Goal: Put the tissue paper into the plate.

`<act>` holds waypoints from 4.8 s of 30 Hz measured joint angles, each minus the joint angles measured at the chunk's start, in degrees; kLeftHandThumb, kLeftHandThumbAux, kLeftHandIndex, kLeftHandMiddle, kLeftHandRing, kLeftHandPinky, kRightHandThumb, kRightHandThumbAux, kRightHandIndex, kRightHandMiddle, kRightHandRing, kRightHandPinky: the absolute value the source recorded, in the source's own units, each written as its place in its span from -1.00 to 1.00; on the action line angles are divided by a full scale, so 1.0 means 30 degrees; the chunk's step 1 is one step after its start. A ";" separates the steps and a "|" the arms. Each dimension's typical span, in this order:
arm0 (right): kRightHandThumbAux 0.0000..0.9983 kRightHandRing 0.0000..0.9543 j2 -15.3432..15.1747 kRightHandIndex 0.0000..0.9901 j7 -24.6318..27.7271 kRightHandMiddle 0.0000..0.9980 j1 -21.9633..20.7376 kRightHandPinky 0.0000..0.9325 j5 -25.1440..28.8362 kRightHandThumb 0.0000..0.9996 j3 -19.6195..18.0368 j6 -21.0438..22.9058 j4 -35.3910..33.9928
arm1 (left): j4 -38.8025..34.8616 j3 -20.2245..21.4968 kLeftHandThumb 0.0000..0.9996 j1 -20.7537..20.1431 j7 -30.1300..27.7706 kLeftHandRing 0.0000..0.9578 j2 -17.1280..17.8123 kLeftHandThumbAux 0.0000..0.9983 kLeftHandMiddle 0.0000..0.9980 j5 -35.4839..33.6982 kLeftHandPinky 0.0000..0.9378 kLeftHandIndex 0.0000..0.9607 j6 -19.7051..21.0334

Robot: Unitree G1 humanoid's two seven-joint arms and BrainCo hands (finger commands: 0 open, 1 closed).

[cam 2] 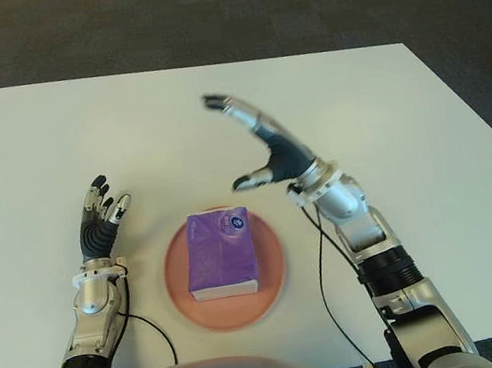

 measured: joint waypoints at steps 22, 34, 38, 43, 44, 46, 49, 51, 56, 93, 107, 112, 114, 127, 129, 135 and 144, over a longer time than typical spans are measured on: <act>-0.24 -1.00 0.4883 -1.00 -0.1024 -1.00 -0.1296 -1.00 0.3717 -0.99 -0.3917 -0.1776 0.5661 | -0.0118 0.0079 -1.00 -0.0183 0.0076 -1.00 -0.0179 -0.02 -1.00 -0.0014 -1.00 -1.00 0.0008; -0.13 -1.00 0.5234 -1.00 -0.0646 -1.00 -0.1083 -1.00 0.4742 -0.99 -0.5306 -0.1767 0.7533 | -0.0392 0.0079 -1.00 0.0062 0.0076 -1.00 -0.0222 -0.02 -1.00 -0.0009 -1.00 -1.00 0.0028; -0.12 -1.00 0.5368 -1.00 -0.0487 -1.00 -0.1078 -1.00 0.4743 -0.99 -0.5361 -0.1768 0.7543 | -0.0496 0.0077 -1.00 0.0136 0.0076 -1.00 -0.0229 -0.01 -1.00 0.0018 -1.00 -1.00 0.0073; -0.12 -1.00 0.5431 -1.00 -0.0379 -1.00 -0.1053 -1.00 0.4743 -0.99 -0.5475 -0.1767 0.7502 | -0.0579 0.0077 -1.00 0.0192 0.0076 -1.00 -0.0238 0.00 -1.00 0.0040 -1.00 -1.00 0.0125; -0.12 -1.00 0.5439 -1.00 -0.0368 -1.00 -0.1033 -1.00 0.4743 -0.99 -0.5507 -0.1767 0.7473 | -0.0597 0.0078 -1.00 0.0214 0.0076 -1.00 -0.0239 0.00 -1.00 0.0039 -1.00 -1.00 0.0132; -0.12 -1.00 0.5450 -1.00 -0.0354 -1.00 -0.0981 -1.00 0.4743 -0.99 -0.5554 -0.1767 0.7411 | -0.0649 0.0079 -1.00 0.0260 0.0076 -1.00 -0.0244 0.00 -1.00 0.0040 -1.00 -1.00 0.0157; -0.12 -1.00 0.5466 -1.00 -0.0323 -1.00 -0.0898 -1.00 0.4743 -0.99 -0.5589 -0.1766 0.7333 | -0.0704 0.0083 -1.00 0.0313 0.0076 -1.00 -0.0248 0.01 -1.00 0.0042 -1.00 -1.00 0.0166; -0.12 -1.00 0.5479 -1.00 -0.0293 -1.00 -0.0839 -1.00 0.4743 -0.99 -0.5607 -0.1766 0.7279 | -0.0713 0.0085 -1.00 0.0337 0.0076 -1.00 -0.0249 0.01 -1.00 0.0043 -1.00 -1.00 0.0166; -0.12 -1.00 0.5488 -1.00 -0.0232 -1.00 -0.0729 -1.00 0.4743 -0.99 -0.5677 -0.1763 0.7171 | -0.0748 0.0084 -1.00 0.0409 0.0076 -1.00 -0.0249 0.01 -1.00 0.0040 -1.00 -1.00 0.0155; 0.13 -1.00 0.6954 -1.00 0.0407 -1.00 0.3405 -1.00 0.2836 -1.00 -0.3323 0.0767 0.9457 | -0.0695 0.0077 -1.00 0.0496 0.0074 -1.00 -0.0141 0.01 -1.00 -0.0002 -1.00 -1.00 0.0212; 0.16 -1.00 0.7300 -1.00 -0.1171 -1.00 0.2770 -1.00 0.2616 -1.00 -0.3778 0.0144 1.0548 | -0.0801 0.0011 -1.00 0.0635 0.0072 -1.00 -0.0154 0.00 -1.00 0.0003 -1.00 -1.00 0.0299; 0.16 -1.00 0.7317 -1.00 -0.1497 -1.00 0.2229 -1.00 0.2552 -1.00 -0.3863 -0.0220 1.1260 | -0.0803 0.0009 -1.00 0.0625 0.0072 -1.00 -0.0141 0.00 -1.00 0.0020 -1.00 -1.00 0.0296; 0.15 -1.00 0.7331 -1.00 -0.1548 -1.00 0.2094 -1.00 0.2528 -1.00 -0.3887 -0.0453 1.1467 | -0.0795 0.0006 -1.00 0.0632 0.0072 -1.00 -0.0141 0.00 -1.00 0.0036 -1.00 -1.00 0.0300; 0.12 -1.00 0.7335 -1.00 -0.1784 -1.00 0.1635 -1.00 0.2473 -1.00 -0.4000 -0.1190 1.2176 | -0.0800 0.0023 -1.00 0.0642 0.0072 -1.00 -0.0137 0.02 -1.00 0.0030 -1.00 -1.00 0.0312; 0.12 -1.00 0.7335 -1.00 -0.1782 -1.00 0.1661 -1.00 0.2473 -1.00 -0.4001 -0.1234 1.2123 | -0.0801 0.0030 -1.00 0.0641 0.0072 -1.00 -0.0135 0.02 -1.00 0.0021 -1.00 -1.00 0.0315; 0.14 -1.00 0.7336 -1.00 -0.1640 -1.00 0.1756 -1.00 0.2495 -1.00 -0.4009 -0.1365 1.1942 | -0.0846 0.0045 -1.00 0.0649 0.0072 -1.00 -0.0135 0.03 -1.00 -0.0009 -1.00 -1.00 0.0333; 0.16 -1.00 0.7337 -1.00 -0.1296 -1.00 0.1926 -1.00 0.2528 -1.00 -0.4052 -0.1365 1.1621 | -0.0895 0.0034 -1.00 0.0642 0.0072 -1.00 -0.0135 0.01 -1.00 -0.0003 -1.00 -1.00 0.0344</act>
